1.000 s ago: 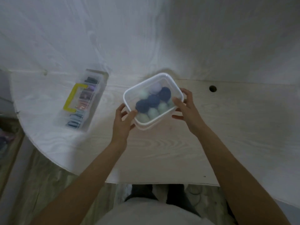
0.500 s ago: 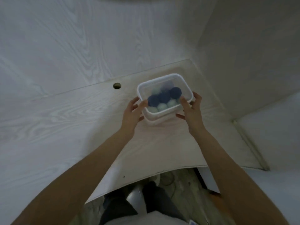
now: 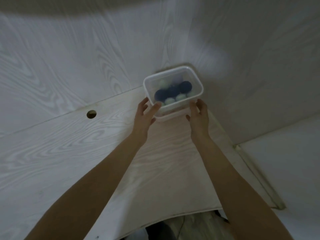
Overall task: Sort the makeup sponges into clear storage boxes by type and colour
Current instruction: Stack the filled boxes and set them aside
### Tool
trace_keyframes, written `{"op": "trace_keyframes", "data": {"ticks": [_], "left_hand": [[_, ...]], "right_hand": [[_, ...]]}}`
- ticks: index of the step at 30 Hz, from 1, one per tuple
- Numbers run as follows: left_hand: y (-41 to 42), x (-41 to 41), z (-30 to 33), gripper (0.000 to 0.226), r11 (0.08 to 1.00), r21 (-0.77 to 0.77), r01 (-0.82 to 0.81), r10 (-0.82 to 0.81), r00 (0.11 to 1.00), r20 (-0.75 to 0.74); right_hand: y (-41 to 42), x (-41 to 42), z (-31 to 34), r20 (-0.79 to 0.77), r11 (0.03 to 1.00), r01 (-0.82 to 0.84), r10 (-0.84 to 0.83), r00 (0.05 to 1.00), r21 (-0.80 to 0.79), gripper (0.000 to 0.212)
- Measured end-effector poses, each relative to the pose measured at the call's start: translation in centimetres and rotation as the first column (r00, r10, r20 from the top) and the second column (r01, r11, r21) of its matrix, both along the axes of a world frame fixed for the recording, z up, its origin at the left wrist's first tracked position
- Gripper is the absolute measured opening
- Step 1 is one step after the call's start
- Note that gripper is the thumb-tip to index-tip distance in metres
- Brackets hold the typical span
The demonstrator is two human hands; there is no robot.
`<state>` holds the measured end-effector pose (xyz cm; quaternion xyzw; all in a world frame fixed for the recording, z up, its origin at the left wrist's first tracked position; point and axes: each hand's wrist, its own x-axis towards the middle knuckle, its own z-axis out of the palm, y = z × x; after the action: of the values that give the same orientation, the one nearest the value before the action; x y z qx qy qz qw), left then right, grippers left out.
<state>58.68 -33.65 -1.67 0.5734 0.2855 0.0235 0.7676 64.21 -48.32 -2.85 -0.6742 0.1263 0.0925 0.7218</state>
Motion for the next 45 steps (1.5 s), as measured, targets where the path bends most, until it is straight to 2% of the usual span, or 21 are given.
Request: {"op": "trace_keyframes", "data": {"ticks": [3, 8, 12, 16, 21, 24, 26, 29, 32, 35, 37, 40, 43, 45], "left_hand": [[-0.5, 2.3, -0.3, 0.058, 0.999, -0.003, -0.038, 0.038, 0.999, 0.014], [-0.5, 6.1, -0.6, 0.061, 0.999, -0.022, -0.043, 0.044, 0.999, 0.017], [-0.2, 8.2, -0.6, 0.058, 0.994, -0.031, -0.100, 0.100, 0.995, -0.010], [0.3, 9.1, -0.4, 0.058, 0.994, 0.003, -0.109, 0.109, 0.993, -0.034], [1.4, 8.1, 0.3, 0.063, 0.973, 0.215, 0.084, -0.068, 0.994, -0.081], [2.8, 5.5, 2.1, 0.062, 0.951, 0.276, 0.139, -0.113, 0.988, -0.107], [4.4, 1.7, 3.1, 0.054, 0.940, 0.312, 0.141, -0.113, 0.988, -0.107], [6.4, -5.1, 4.3, 0.027, 0.839, 0.492, 0.233, -0.220, 0.972, -0.086], [10.5, -15.7, 5.3, 0.019, 0.604, 0.744, 0.286, -0.272, 0.951, -0.145], [15.1, -25.8, 5.8, 0.022, 0.383, 0.877, 0.290, -0.188, 0.954, -0.233], [19.2, -32.3, 5.7, 0.027, 0.309, 0.911, 0.274, -0.063, 0.961, -0.268], [25.3, -41.1, 4.7, 0.037, 0.280, 0.948, 0.149, 0.182, 0.962, -0.205], [30.9, -46.9, 3.0, 0.057, 0.245, 0.967, 0.071, 0.384, 0.908, -0.165], [35.3, -50.3, 1.4, 0.080, 0.241, 0.966, 0.092, 0.528, 0.823, -0.210]], "right_hand": [[0.3, 1.7, -0.5, 0.033, 0.991, -0.127, 0.126, 0.991, 0.028, 0.058], [0.7, 5.5, -0.2, 0.070, 0.989, -0.135, 0.131, 0.989, 0.056, 0.063], [1.5, 8.0, 0.1, 0.074, 0.982, -0.138, 0.129, 0.989, 0.130, 0.044], [2.6, 8.6, 0.9, 0.058, 0.976, -0.156, 0.149, 0.987, 0.148, 0.065], [2.1, 7.0, 0.6, 0.045, 0.975, -0.221, 0.221, 0.974, 0.002, 0.069], [2.5, 4.1, 1.6, 0.009, 0.954, -0.245, 0.250, 0.968, -0.172, 0.051], [3.4, 1.2, 2.6, -0.057, 0.913, -0.332, 0.328, 0.943, -0.239, 0.035], [4.7, -2.7, 5.1, -0.017, 0.772, -0.490, 0.529, 0.848, -0.404, 0.018], [8.4, -8.5, 7.3, 0.053, 0.572, -0.563, 0.728, 0.684, -0.596, 0.014], [13.2, -14.3, 8.1, 0.015, 0.266, -0.504, 0.894, 0.447, -0.822, 0.017], [17.7, -18.6, 8.0, -0.019, 0.112, -0.437, 0.959, 0.283, -0.893, 0.021], [25.2, -24.9, 6.9, -0.025, 0.013, -0.407, 0.996, 0.089, -0.913, 0.026], [31.8, -29.5, 5.5, -0.020, -0.006, -0.493, 1.000, 0.023, -0.870, 0.029], [36.8, -32.9, 4.4, -0.019, -0.015, -0.554, 1.000, 0.002, -0.833, 0.031]]}}
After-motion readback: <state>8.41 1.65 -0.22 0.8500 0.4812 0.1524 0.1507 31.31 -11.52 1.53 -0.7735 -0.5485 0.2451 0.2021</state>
